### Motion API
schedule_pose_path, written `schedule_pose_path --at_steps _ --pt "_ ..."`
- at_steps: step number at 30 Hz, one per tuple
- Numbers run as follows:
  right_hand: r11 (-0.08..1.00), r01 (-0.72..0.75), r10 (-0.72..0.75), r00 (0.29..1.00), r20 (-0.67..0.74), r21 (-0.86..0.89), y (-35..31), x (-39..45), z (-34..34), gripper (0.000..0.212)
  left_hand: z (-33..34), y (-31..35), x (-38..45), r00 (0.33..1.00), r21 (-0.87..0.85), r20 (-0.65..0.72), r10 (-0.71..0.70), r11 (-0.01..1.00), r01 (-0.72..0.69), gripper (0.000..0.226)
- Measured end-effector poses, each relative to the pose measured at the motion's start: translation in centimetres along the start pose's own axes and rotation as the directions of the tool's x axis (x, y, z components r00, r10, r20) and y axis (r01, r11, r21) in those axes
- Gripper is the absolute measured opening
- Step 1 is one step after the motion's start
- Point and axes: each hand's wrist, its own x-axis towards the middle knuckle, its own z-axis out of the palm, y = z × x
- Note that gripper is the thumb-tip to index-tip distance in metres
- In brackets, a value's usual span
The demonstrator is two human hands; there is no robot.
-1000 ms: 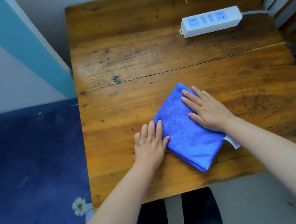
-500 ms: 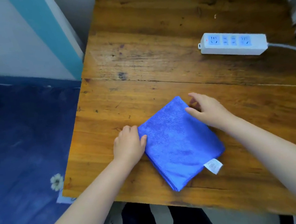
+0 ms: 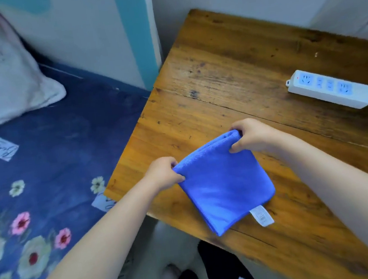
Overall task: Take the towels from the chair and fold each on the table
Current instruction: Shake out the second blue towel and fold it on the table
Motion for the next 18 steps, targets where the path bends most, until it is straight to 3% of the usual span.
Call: schedule_pose_path --at_steps 3,7,11,13,18 --pt "0.988 0.123 -0.124 0.992 -0.006 -0.091 -3.9 -0.8 0.1 0.013 -2.2 -1.9 -3.0 0.989 -0.052 -0.150 0.010 0.998 -0.018 0.011" --pt "0.936 0.286 -0.306 0.949 -0.073 -0.203 -9.9 -2.3 1.8 0.022 -5.1 -5.6 -8.1 0.923 -0.117 -0.382 -0.054 0.993 0.010 0.023" --pt "0.833 0.470 -0.518 0.847 -0.116 -0.290 -16.2 -5.4 6.0 0.026 -6.7 -11.1 -15.5 0.801 -0.233 -0.574 -0.169 0.972 0.039 0.017" --pt "0.751 0.582 -0.630 0.773 -0.075 -0.310 -19.8 -7.9 9.2 0.025 -6.8 -14.9 -20.8 0.713 -0.291 -0.662 -0.233 0.956 0.043 0.007" --pt "0.575 0.756 -0.788 0.615 0.037 -0.313 -28.3 -15.3 16.2 0.033 -6.0 -23.0 -33.3 0.516 -0.404 -0.781 -0.353 0.914 0.013 0.011"
